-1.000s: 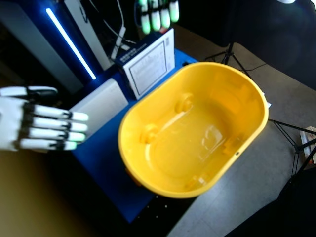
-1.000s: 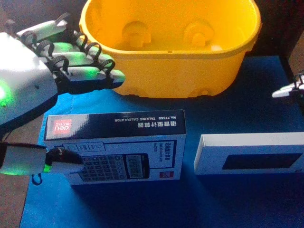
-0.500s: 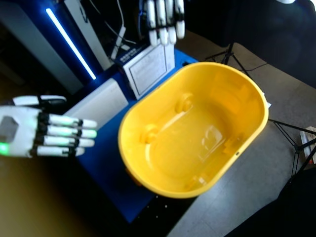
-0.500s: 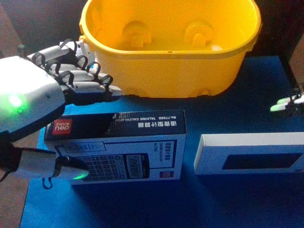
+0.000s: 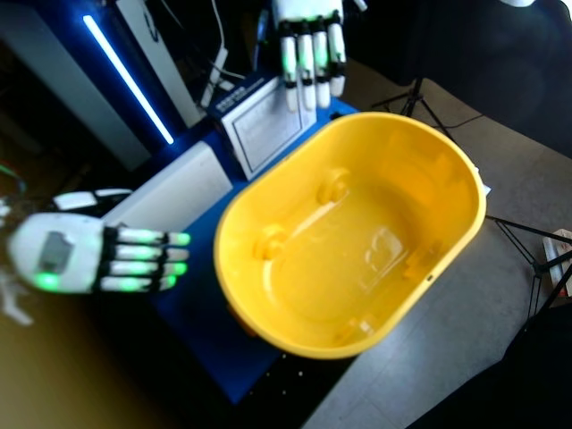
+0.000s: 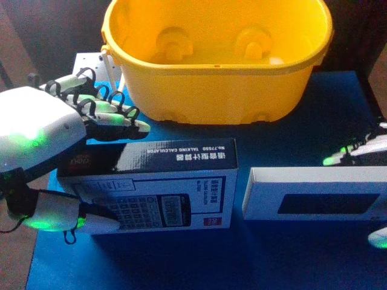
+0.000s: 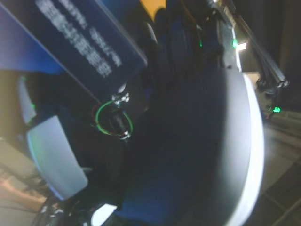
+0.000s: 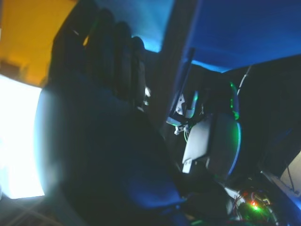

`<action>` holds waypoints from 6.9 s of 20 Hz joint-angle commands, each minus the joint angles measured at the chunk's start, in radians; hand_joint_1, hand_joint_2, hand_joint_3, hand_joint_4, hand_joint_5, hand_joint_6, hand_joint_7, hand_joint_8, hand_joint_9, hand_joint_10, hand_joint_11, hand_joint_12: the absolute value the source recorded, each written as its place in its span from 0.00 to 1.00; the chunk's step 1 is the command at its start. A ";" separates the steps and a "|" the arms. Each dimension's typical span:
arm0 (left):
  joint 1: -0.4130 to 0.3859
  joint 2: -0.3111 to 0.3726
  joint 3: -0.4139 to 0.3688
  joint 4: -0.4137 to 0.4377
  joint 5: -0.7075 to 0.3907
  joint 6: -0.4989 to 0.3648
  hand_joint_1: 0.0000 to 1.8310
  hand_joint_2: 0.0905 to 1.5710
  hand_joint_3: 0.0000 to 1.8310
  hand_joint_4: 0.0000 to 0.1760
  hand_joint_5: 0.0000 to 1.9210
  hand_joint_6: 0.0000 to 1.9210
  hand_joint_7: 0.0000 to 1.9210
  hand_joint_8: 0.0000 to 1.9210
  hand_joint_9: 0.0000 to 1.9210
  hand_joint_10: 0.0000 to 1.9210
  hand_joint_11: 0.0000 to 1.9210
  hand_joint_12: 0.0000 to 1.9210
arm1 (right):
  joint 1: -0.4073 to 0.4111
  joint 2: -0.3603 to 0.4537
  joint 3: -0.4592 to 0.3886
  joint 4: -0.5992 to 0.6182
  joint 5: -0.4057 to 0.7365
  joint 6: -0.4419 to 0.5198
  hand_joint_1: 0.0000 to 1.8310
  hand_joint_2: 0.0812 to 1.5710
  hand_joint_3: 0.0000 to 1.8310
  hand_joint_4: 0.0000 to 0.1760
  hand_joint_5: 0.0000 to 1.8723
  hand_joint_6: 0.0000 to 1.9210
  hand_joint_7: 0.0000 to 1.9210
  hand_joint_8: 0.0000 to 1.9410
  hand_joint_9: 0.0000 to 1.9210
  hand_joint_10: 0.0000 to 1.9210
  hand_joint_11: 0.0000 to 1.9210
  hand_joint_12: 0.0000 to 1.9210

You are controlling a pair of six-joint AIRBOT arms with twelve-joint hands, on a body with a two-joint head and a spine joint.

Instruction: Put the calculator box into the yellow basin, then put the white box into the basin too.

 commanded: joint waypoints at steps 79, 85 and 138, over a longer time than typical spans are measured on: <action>-0.666 -0.351 0.505 -0.298 0.120 0.308 0.35 0.65 0.00 0.18 0.13 0.00 0.02 0.00 0.03 0.01 0.00 0.58 | 0.295 0.202 -0.040 -0.109 0.285 0.003 0.65 0.80 0.00 0.00 0.43 0.55 0.30 0.95 0.50 1.00 0.59 1.00; -0.656 -0.311 0.555 -0.401 0.152 0.309 0.35 0.57 0.01 0.39 0.18 0.00 0.06 0.00 0.05 0.01 0.00 0.65 | 0.456 0.235 -0.045 -0.190 0.285 -0.013 0.65 0.81 0.00 0.00 0.43 0.56 0.30 0.95 0.50 1.00 0.59 1.00; -0.442 -0.135 0.391 -0.129 -0.178 -0.152 0.49 0.63 0.00 0.00 0.29 0.00 0.26 0.01 0.23 0.02 0.00 0.69 | 0.801 0.029 0.275 -0.089 0.180 -0.106 0.42 0.56 0.00 0.00 0.16 0.00 0.16 0.01 0.16 0.02 0.00 0.53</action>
